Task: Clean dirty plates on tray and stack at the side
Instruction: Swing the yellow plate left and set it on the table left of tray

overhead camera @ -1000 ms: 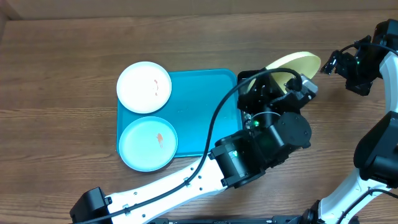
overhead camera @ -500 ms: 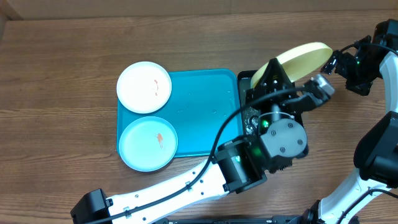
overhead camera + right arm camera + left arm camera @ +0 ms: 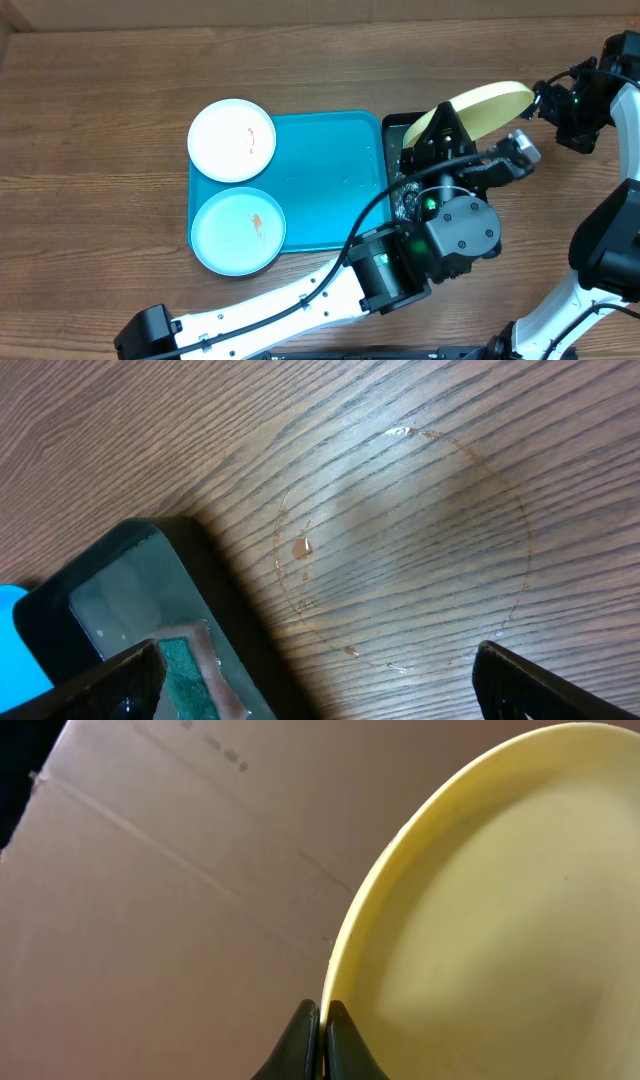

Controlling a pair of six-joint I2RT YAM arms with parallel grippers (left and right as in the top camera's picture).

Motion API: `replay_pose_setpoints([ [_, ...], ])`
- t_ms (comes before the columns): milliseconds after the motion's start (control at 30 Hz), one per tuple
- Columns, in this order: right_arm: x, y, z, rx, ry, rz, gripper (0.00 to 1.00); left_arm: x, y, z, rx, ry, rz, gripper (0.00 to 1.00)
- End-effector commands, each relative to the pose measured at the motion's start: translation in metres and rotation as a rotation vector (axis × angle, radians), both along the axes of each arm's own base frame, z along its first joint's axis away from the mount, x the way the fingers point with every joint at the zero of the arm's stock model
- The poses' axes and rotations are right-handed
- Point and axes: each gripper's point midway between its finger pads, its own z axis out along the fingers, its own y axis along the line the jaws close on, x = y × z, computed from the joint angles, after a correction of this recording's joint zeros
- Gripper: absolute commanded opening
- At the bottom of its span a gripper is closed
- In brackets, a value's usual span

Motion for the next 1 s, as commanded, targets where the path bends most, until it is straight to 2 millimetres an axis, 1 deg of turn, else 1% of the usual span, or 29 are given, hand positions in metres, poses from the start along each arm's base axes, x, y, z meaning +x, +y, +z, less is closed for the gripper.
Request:
replay_pose_setpoints([
  [0, 0.005, -0.001, 0.006, 0.000, -0.022, 0.002, 1.00, 0.001, 0.000, 0.006, -0.101, 0.021, -0.035, 0.04],
  [33, 0.005, -0.001, 0.006, 0.000, -0.022, 0.002, 1.00, 0.000, -0.004, -0.001, -0.050, 0.039, -0.056, 0.04],
  [67, 0.005, -0.001, 0.006, 0.000, -0.022, 0.002, 1.00, 0.002, -0.001, -0.004, -0.017, 0.042, -0.043, 0.04],
  [100, 0.004, -0.001, 0.006, 0.001, -0.021, 0.002, 1.00, 0.008, 0.008, -0.003, -0.022, 0.037, -0.002, 0.04],
  [133, 0.004, -0.001, 0.006, 0.001, -0.021, 0.002, 1.00, 0.011, 0.012, -0.002, -0.040, 0.033, 0.018, 0.04],
  [167, 0.005, -0.001, 0.006, 0.000, -0.022, 0.002, 1.00, 0.017, 0.019, 0.001, -0.111, 0.029, 0.047, 0.04],
  [200, 0.005, -0.001, 0.006, 0.000, -0.022, 0.002, 1.00, 0.019, 0.021, 0.001, -0.179, 0.036, 0.049, 0.04],
  [233, 0.004, -0.001, 0.006, 0.001, -0.021, 0.002, 1.00, 0.019, 0.017, -0.002, -0.218, 0.051, 0.028, 0.04],
  [300, 0.005, -0.001, 0.006, 0.000, -0.022, 0.002, 1.00, 0.014, 0.002, -0.015, -0.102, 0.090, -0.057, 0.04],
  [333, 0.004, -0.001, 0.006, 0.001, -0.021, 0.002, 1.00, 0.014, 0.002, -0.016, -0.051, 0.086, -0.057, 0.04],
  [367, 0.004, -0.001, 0.006, 0.001, -0.021, 0.002, 1.00, 0.015, 0.006, -0.014, -0.033, 0.074, -0.029, 0.04],
  [400, 0.005, -0.001, 0.006, 0.000, -0.022, 0.002, 1.00, 0.019, 0.014, -0.009, -0.076, 0.059, 0.008, 0.04],
  [433, 0.004, -0.002, 0.006, 0.000, -0.022, 0.002, 1.00, 0.021, 0.017, -0.005, -0.192, 0.058, 0.022, 0.04],
  [467, 0.005, -0.001, 0.006, 0.000, -0.022, 0.002, 1.00, 0.020, 0.010, -0.008, -0.256, 0.080, -0.014, 0.04],
  [500, 0.005, -0.001, 0.006, 0.000, -0.022, 0.002, 1.00, 0.017, -0.003, -0.019, -0.187, 0.118, -0.089, 0.04],
  [533, 0.005, -0.001, 0.006, 0.001, -0.022, 0.002, 1.00, 0.014, -0.009, -0.025, -0.101, 0.129, -0.122, 0.04],
  [567, 0.005, -0.001, 0.006, 0.000, -0.022, 0.002, 1.00, 0.015, -0.005, -0.026, -0.050, 0.117, -0.095, 0.04],
  [600, 0.004, -0.001, 0.006, 0.001, -0.021, 0.002, 1.00, 0.018, 0.006, -0.021, -0.061, 0.095, -0.024, 0.04],
  [633, 0.004, -0.001, 0.006, 0.001, -0.021, 0.002, 1.00, 0.022, 0.019, -0.016, -0.134, 0.078, 0.046, 0.04],
  [667, 0.005, -0.001, 0.006, 0.000, -0.022, 0.002, 1.00, 0.025, 0.025, -0.016, -0.242, 0.081, 0.077, 0.04],
  [700, 0.005, -0.001, 0.006, 0.000, -0.022, 0.002, 1.00, 0.025, 0.024, -0.018, -0.299, 0.092, 0.074, 0.04],
  [733, 0.005, -0.001, 0.006, 0.000, -0.022, 0.002, 1.00, 0.025, 0.021, -0.022, -0.297, 0.110, 0.054, 0.04],
  [800, 0.005, -0.001, 0.006, 0.000, -0.022, 0.002, 1.00, 0.025, 0.017, -0.028, -0.216, 0.126, 0.032, 0.04],
  [967, 0.004, -0.001, 0.006, 0.001, -0.021, 0.002, 1.00, 0.032, 0.026, -0.028, -0.211, 0.119, 0.063, 0.04],
])
